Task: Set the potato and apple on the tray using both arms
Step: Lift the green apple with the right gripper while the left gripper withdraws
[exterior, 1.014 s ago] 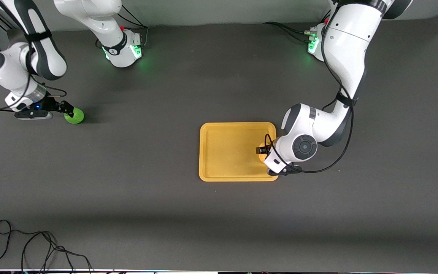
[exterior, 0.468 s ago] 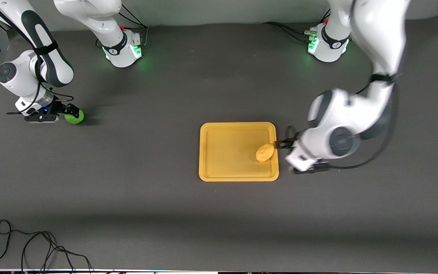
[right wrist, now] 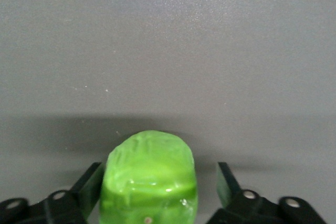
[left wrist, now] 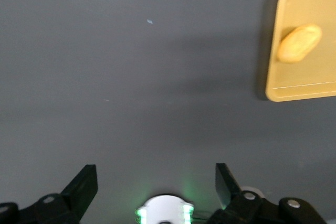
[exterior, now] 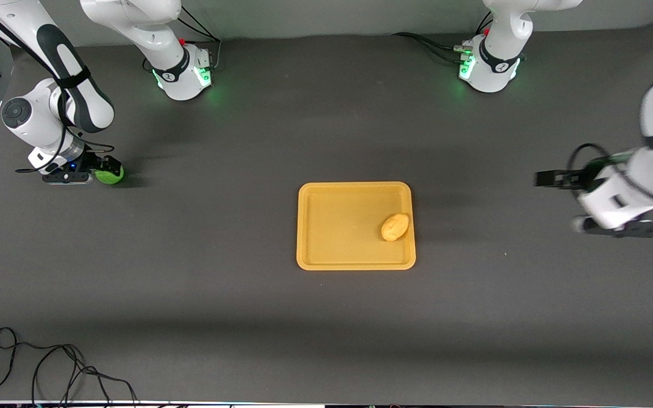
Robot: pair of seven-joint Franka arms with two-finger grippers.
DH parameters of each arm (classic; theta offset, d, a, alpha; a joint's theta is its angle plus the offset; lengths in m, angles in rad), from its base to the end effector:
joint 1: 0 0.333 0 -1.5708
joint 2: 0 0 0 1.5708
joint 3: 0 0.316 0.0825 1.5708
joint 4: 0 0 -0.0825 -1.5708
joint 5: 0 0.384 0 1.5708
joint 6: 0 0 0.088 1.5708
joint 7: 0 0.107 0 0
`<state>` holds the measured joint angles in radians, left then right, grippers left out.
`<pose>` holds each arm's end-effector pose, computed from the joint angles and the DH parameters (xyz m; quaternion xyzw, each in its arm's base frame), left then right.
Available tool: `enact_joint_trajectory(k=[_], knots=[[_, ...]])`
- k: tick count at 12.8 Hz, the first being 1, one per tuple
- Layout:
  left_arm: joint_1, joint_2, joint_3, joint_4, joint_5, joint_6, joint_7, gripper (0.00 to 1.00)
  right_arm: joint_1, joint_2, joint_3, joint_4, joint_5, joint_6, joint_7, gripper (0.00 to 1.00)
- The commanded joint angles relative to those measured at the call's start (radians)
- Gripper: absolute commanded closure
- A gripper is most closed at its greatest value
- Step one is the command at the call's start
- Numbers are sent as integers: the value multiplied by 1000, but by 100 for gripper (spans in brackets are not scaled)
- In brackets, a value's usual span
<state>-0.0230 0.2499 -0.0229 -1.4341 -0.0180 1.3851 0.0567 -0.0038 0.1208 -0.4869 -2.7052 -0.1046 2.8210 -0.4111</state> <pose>0.6009 -0.0282 0.5293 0.9875 -0.0511 -0.1488 0.0126 0.3581 -0.1929 0.1954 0.9989 0.0114 -0.0167 0.0417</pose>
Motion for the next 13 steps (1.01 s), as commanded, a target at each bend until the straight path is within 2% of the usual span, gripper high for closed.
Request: enact_joint_trajectory(k=[1,2,4,6,9,11,13], knots=[[55,-111,-14,-25,29,21,110,0,15,-7,-2,27,28,-90,-41,72],[55,-153,-11,-54,29,46,123,0,22,-41,2,54,31,-150,-41,73],[54,-225,-12,-130,29,161,83,0,109,-107,-1,164,75,-330,-38,73],[51,-254,-15,-138,29,190,46,0,133,-135,5,348,77,-576,-34,73],[38,-251,-20,-172,35,255,43,0,208,-119,5,696,79,-903,-28,73],[43,-276,-20,-259,35,278,43,0,286,-92,7,862,79,-1020,26,73],[38,-265,-22,-249,35,264,42,0,396,-49,7,956,80,-1031,137,73]])
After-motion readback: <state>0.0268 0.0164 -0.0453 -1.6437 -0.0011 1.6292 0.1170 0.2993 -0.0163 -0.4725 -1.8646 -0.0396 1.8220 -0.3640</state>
